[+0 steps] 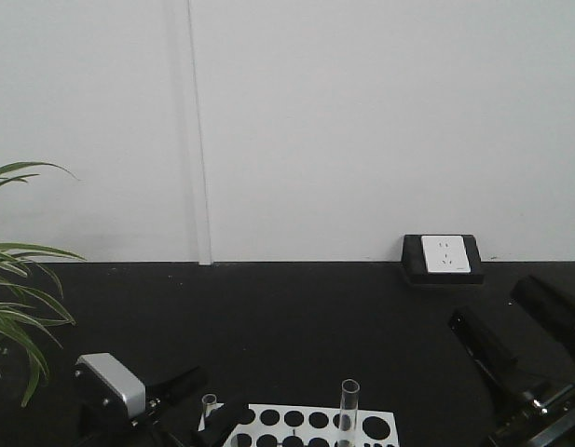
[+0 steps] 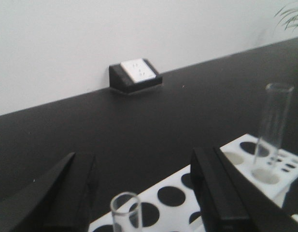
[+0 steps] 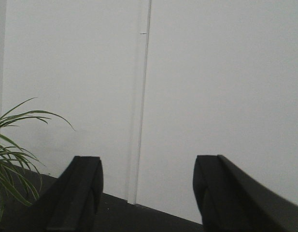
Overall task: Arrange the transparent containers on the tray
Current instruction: 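Lower both grippers onto the two glass tubes in the rack and close, then lift both held glass tubes straight up out of the rack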
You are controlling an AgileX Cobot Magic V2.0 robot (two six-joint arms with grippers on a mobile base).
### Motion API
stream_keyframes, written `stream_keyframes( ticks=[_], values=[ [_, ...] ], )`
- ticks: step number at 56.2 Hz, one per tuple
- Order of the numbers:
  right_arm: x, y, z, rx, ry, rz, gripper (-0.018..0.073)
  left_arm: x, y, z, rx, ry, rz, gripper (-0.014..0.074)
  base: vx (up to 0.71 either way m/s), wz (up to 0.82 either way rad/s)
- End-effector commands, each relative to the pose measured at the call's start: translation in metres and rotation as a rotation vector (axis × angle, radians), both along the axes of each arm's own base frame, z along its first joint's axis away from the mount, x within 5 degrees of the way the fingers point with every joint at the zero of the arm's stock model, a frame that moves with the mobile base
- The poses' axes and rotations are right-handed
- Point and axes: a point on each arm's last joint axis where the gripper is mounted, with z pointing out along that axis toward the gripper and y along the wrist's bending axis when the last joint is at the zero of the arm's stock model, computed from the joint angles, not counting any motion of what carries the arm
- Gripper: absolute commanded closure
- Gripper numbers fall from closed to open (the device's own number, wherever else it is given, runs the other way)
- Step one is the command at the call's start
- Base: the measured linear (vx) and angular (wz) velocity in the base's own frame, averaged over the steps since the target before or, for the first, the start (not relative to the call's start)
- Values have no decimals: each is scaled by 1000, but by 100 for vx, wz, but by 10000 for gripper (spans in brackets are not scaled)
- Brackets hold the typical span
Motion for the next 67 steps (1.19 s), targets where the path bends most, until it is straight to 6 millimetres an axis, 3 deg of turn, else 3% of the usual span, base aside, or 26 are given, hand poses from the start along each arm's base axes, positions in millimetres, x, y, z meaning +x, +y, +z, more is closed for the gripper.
stream_keyframes(
  ticks=[1, 10, 26, 38, 46, 61, 67],
  values=[
    [-2, 0, 17, 43, -105, 8, 92, 7, -4, 16, -70, -74, 5, 83, 0, 0],
    [-2, 0, 17, 43, -105, 8, 92, 12, -6, 5, -63, -47, 9, 185, 0, 0],
    [-2, -1, 16, 39, -96, 6, 92, 12, -6, 6, -83, -67, 5, 596, 0, 0],
    [0, 0, 13, 37, -58, 6, 92, 8, -4, 24, -134, -78, 6, 603, 0, 0],
    [2, -1, 8, 15, 2, -5, 92, 3, -1, 62, -144, -149, 16, 600, 0, 0],
    [16, 12, -25, -203, 146, 54, 92, -7, 8, 177, -175, -332, 63, 600, 0, 0],
    [27, 19, -43, -206, 228, 101, 92, -14, 12, 212, -174, -387, 77, 600, 0, 0]
  ],
)
